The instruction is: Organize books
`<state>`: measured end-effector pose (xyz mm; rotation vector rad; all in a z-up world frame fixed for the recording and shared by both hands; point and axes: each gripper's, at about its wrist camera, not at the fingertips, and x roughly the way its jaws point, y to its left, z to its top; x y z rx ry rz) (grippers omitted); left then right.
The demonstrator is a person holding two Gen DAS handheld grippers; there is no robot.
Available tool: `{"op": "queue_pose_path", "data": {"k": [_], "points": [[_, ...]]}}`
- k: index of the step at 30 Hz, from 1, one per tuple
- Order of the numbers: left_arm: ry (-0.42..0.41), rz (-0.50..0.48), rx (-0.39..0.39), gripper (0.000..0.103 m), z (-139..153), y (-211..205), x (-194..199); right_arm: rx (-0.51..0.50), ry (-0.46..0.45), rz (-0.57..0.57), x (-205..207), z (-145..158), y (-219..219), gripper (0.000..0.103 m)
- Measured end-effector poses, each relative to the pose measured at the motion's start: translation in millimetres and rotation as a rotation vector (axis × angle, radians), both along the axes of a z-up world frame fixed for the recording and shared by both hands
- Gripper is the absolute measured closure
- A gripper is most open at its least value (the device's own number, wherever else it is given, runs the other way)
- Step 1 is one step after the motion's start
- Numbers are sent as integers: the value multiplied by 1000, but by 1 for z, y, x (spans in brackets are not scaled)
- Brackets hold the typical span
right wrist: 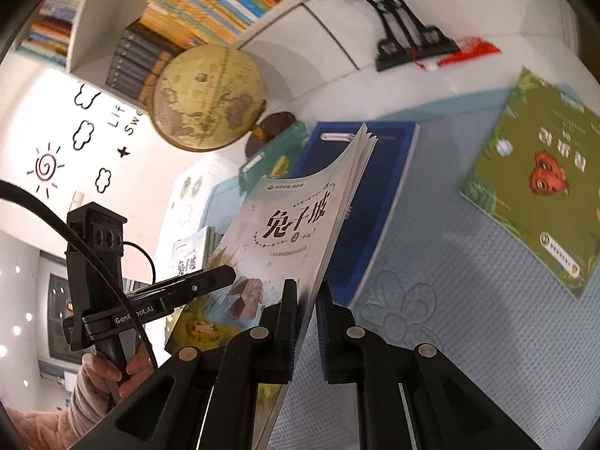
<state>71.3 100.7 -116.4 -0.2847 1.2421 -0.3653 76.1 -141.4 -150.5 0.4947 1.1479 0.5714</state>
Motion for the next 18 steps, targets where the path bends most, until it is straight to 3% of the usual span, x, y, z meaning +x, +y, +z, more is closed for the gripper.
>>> {"op": "queue_pose_path", "data": {"k": [5,18], "points": [[-28,16,-2,79,13,17,-3,-17,-67,39,2,21,21,94],[-86,92,4,79,39,73,-11,-24,-123,138,9,48,78,94]]}}
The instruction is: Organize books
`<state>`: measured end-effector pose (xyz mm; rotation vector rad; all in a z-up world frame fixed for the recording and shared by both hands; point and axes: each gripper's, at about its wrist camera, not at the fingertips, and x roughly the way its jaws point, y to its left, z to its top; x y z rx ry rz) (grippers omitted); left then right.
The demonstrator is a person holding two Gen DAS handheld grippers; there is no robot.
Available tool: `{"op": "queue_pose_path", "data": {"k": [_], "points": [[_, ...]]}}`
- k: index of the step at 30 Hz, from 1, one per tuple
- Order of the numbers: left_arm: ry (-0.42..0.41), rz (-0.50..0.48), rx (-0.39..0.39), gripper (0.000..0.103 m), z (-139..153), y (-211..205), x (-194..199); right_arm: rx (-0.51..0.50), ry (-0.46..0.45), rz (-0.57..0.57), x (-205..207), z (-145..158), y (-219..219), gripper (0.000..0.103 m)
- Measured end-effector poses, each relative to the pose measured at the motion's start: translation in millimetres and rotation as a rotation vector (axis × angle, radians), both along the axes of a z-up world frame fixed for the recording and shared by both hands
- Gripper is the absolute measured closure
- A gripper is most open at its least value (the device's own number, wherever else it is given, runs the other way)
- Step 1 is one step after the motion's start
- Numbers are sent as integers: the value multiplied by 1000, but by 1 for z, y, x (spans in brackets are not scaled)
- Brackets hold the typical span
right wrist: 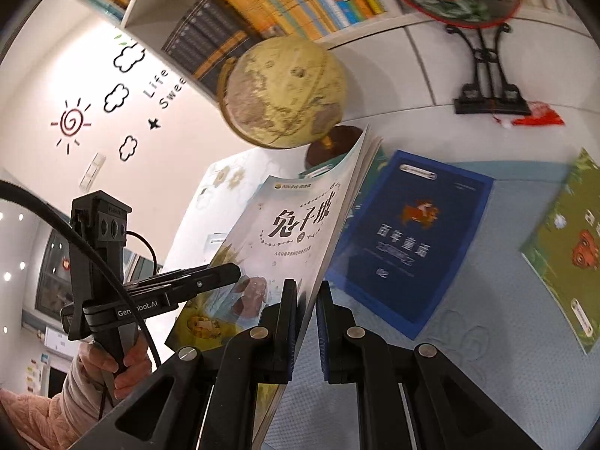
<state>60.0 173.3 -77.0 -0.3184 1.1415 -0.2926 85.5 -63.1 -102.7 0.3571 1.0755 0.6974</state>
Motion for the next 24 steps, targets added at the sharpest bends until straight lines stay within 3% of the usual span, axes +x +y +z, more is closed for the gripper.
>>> {"op": "queue_pose_path", "data": {"k": [24], "points": [[-47,180,-2,79,6,123,-32,21,-40,186,10,21,138,93]]}}
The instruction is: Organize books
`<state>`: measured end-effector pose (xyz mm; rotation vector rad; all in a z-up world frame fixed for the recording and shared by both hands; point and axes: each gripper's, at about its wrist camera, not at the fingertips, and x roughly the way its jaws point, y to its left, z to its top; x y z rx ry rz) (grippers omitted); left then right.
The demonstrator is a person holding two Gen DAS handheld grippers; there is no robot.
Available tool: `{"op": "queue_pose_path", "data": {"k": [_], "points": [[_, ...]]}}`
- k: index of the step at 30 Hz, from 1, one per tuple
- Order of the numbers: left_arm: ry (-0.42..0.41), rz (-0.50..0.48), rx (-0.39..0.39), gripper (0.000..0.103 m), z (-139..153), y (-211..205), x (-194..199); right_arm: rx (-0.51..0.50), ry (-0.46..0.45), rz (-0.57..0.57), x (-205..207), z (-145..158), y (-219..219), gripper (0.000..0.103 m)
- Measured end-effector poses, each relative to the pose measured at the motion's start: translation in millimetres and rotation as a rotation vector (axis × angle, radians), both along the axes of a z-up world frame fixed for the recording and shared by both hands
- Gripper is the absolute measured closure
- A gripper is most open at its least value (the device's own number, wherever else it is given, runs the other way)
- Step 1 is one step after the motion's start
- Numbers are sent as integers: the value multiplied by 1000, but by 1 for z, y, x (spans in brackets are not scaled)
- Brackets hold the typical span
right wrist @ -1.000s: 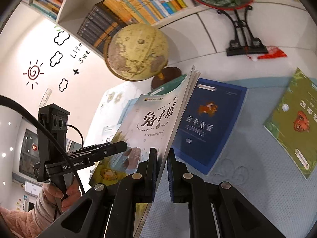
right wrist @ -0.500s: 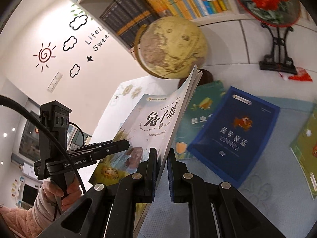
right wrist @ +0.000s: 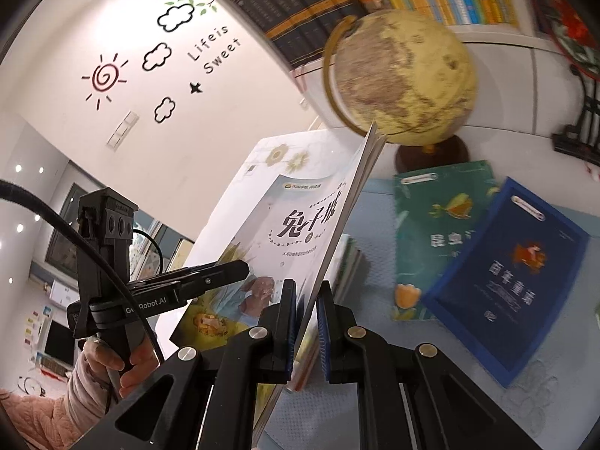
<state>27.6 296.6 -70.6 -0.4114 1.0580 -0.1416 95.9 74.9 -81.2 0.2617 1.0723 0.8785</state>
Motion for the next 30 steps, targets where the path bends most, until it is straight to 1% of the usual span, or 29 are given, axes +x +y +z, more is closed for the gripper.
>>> {"op": "queue_pose_path", "data": {"k": [10,14,21,28,30], "points": [[36,58,-10,79,-20,44,-7,-11,22,57,1,-11,48,92],[59,79,-23,79,-34,57,-8,-13,46,66,3,-22,63,92],[117,97,-41,79,-62,69,-9,-51,105,67,-3,-56,81,92],[169,106,-51,79,-82,77,-13,-62,175,39,-8,-85,84,92],[182,112,-56,79,-87,80,-14,-87,193,37,-8,-94,87,92]]}}
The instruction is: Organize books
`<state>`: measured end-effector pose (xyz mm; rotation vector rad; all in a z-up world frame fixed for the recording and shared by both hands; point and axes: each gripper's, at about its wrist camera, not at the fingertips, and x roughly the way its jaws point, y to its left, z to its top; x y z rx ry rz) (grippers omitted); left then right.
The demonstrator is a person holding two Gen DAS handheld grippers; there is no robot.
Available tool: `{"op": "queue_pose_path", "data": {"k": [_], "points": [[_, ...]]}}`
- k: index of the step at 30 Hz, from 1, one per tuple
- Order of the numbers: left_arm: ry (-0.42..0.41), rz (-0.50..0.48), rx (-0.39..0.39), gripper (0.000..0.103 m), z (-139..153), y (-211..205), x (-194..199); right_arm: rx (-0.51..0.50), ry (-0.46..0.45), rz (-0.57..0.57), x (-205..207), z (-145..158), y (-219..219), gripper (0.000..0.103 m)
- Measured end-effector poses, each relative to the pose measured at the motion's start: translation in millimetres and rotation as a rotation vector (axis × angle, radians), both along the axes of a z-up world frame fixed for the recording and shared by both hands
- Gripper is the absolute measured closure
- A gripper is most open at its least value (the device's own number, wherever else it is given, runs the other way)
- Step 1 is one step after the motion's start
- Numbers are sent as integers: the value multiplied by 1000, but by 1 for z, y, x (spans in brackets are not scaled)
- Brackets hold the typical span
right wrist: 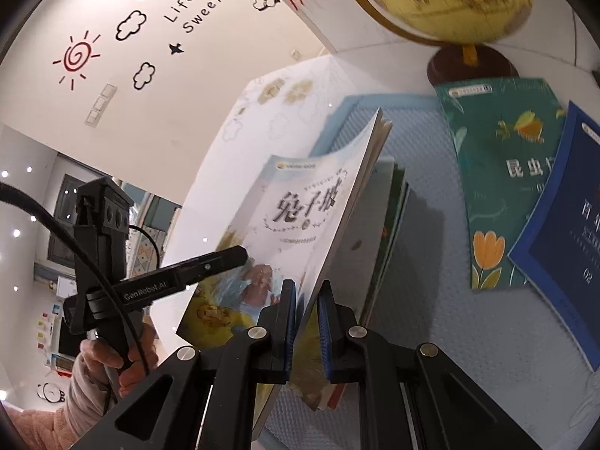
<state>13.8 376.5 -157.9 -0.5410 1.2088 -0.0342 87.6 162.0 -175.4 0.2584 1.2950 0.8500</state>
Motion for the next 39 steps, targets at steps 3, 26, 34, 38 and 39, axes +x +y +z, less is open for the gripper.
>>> {"op": "queue_pose_path", "data": {"k": [3,26,34,38,39], "points": [[9,-1,7,79,-3,0,-3,-14,34,-9,-1,-11,3,92],[131,157,150,71,-11,28,-8,-44,134,-39,-2,-41,16,89],[53,144,252,71,24,10,5,-59,95,-93,6,-31,-17,72],[-1,68,287,71,45,-24,32,-107,-11,-167,17,-16,-63,52],[-11,41,291,71,47,-36,42,-124,-32,-190,21,-14,-78,52]]}}
